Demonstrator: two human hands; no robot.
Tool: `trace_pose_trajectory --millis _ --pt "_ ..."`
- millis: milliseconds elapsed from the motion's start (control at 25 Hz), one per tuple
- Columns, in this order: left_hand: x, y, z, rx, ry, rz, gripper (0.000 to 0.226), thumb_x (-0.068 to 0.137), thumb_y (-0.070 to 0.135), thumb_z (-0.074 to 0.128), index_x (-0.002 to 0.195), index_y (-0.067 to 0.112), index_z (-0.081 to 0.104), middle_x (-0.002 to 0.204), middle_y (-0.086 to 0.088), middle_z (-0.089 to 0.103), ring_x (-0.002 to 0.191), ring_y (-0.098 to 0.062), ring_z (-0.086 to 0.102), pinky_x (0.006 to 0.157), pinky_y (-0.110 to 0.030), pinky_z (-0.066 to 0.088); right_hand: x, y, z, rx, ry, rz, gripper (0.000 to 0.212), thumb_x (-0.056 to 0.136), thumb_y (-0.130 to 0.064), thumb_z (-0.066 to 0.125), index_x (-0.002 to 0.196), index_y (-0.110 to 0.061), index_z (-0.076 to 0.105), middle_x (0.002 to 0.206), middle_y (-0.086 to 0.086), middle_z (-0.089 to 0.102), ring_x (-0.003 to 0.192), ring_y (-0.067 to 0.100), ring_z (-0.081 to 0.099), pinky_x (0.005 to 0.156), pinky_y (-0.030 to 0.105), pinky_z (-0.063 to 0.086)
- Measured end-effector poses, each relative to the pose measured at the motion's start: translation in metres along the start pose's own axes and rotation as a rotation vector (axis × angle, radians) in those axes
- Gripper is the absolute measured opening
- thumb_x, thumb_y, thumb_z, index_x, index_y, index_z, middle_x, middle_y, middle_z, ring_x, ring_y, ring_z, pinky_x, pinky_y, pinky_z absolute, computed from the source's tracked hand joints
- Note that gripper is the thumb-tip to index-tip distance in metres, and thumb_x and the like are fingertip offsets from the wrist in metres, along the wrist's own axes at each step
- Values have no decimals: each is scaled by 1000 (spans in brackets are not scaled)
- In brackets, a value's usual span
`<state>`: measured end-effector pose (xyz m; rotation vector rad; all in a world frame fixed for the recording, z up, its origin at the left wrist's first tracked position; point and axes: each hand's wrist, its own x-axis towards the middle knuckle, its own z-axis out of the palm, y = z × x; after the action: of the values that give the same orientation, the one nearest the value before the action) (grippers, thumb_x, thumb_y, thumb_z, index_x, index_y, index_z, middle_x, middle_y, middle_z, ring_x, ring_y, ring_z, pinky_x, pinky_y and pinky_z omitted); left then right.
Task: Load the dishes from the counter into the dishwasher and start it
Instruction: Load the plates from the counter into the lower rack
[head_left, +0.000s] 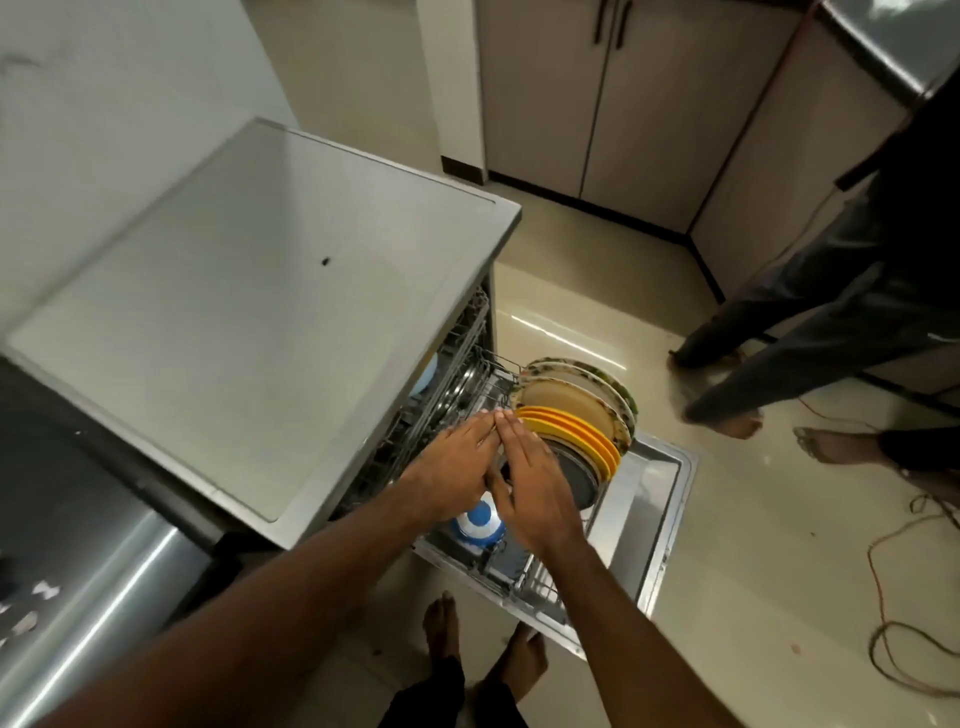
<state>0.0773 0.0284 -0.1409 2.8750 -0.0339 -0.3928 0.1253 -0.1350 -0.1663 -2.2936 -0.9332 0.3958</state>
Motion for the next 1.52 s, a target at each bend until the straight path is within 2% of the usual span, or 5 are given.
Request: trace_pose_trajectory --millis 80,360,600,1080,1520 --pt "-34 -7 -22 15 54 -40 77 94 39 41 163 12 18 168 -7 22 157 -23 18 124 -46 28 -2 -33 -7 34 -6 -75 71 108 -44 48 167 -23 15 174 -7 14 160 6 8 130 37 17" --pt "-152 -46 -75 21 183 -337 73 106 44 44 165 17 10 172 -4 7 158 -22 10 128 -43 19 7 -140 -3 26 -101 -287 66 110 -58 32 167 -33 11 173 -13 12 155 4 9 124 34 16" --pt "-307 -82 -88 -8 294 -638 85 96 41 65 164 20 17 172 -1 11 158 -21 13 127 -40 18 1 -241 47 -28 -203 -516 63 111 -49 37 166 -21 24 170 -1 27 156 13 24 128 35 23" --pt "-649 -81 -33 -205 398 -1222 86 96 46 65 163 21 17 172 -5 9 157 -25 13 126 -46 21 -105 -455 188 -127 -476 -814 61 105 -42 53 160 -22 36 164 1 41 149 20 39 122 37 33" --pt "-790 -87 35 -563 461 -1492 82 96 44 68 160 11 29 167 -12 28 154 -28 25 126 -40 22 -183 -571 291 -304 -779 -930 66 102 -39 60 160 -22 32 164 5 39 149 24 40 122 43 36"
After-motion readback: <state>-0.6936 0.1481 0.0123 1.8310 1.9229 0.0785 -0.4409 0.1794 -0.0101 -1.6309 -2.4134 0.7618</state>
